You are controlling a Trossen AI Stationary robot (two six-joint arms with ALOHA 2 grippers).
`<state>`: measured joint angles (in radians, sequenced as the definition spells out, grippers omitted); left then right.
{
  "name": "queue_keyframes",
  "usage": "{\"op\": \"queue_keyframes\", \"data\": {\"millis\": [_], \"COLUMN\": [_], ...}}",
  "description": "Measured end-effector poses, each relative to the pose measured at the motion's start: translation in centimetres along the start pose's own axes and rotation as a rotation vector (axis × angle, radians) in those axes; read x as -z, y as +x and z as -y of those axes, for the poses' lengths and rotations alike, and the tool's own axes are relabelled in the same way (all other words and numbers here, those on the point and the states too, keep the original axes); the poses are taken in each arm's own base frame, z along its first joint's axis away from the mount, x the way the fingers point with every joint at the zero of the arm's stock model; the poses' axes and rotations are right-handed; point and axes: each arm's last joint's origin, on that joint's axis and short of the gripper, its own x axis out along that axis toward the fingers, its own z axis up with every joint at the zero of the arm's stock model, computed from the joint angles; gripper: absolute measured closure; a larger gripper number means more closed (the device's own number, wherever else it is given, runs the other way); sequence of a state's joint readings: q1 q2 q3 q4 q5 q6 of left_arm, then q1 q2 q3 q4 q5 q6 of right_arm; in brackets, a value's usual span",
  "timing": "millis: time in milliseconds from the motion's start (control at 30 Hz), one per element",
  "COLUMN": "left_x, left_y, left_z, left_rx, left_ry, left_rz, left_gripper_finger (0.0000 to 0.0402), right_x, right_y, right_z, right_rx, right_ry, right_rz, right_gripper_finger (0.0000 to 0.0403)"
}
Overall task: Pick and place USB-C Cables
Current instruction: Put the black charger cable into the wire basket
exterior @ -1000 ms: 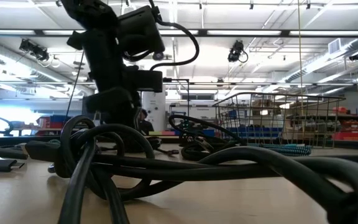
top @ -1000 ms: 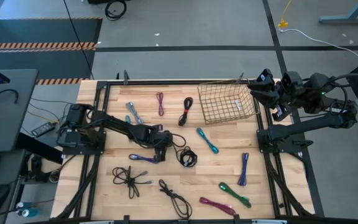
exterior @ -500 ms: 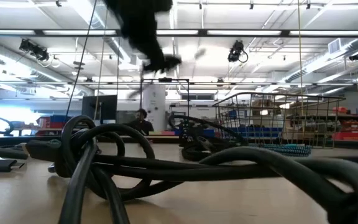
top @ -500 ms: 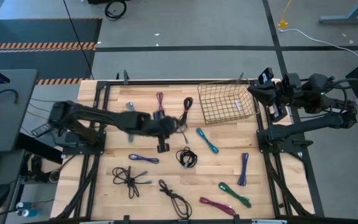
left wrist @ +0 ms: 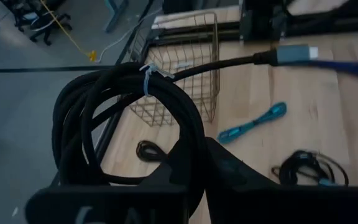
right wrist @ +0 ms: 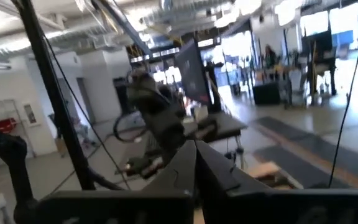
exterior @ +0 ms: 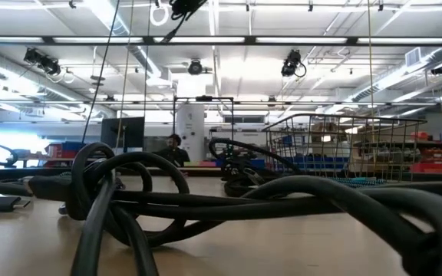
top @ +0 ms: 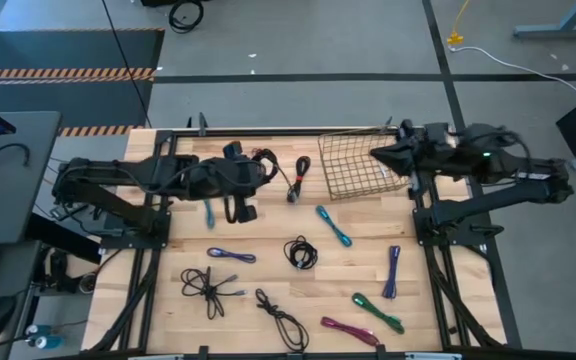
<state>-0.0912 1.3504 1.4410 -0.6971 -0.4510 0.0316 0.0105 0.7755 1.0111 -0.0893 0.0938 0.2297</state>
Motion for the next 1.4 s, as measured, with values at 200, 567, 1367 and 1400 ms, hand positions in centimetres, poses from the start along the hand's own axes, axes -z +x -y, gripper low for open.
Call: {"op": "queue_keyframes", "data": {"millis": [200, 567, 1367, 1400], "left_x": [0.0, 0.1, 0.2, 0.2], "left_y": [0.2, 0.2, 0.2, 0.2], "left_z": [0.1, 0.1, 0.1, 0.1], "left_rx": [-0.001, 0.0, 0.001, 0.001], "left_ry": [0.008, 0.012, 0.015, 0.014], "left_rz": [-0.004, -0.01, -0.016, -0.016], "left_gripper_finger": [0.0379, 0.0379, 0.0379, 0.0379], "right_x": [2.0, 5.3, 9.3, 9.2], "right_y": [3.6, 8.6, 16.1, 16.5], "right_z": [0.9, 2.7, 7.4, 7.5], "right_rx": [0.079, 0.05, -0.14, -0.148], "right_ry": [0.08, 0.229, 0.398, 0.398], "right_rz": [-0.076, -0.19, -0.223, -0.225], "right_gripper_finger": [0.0308, 0.0204, 0.02, 0.0199]}}
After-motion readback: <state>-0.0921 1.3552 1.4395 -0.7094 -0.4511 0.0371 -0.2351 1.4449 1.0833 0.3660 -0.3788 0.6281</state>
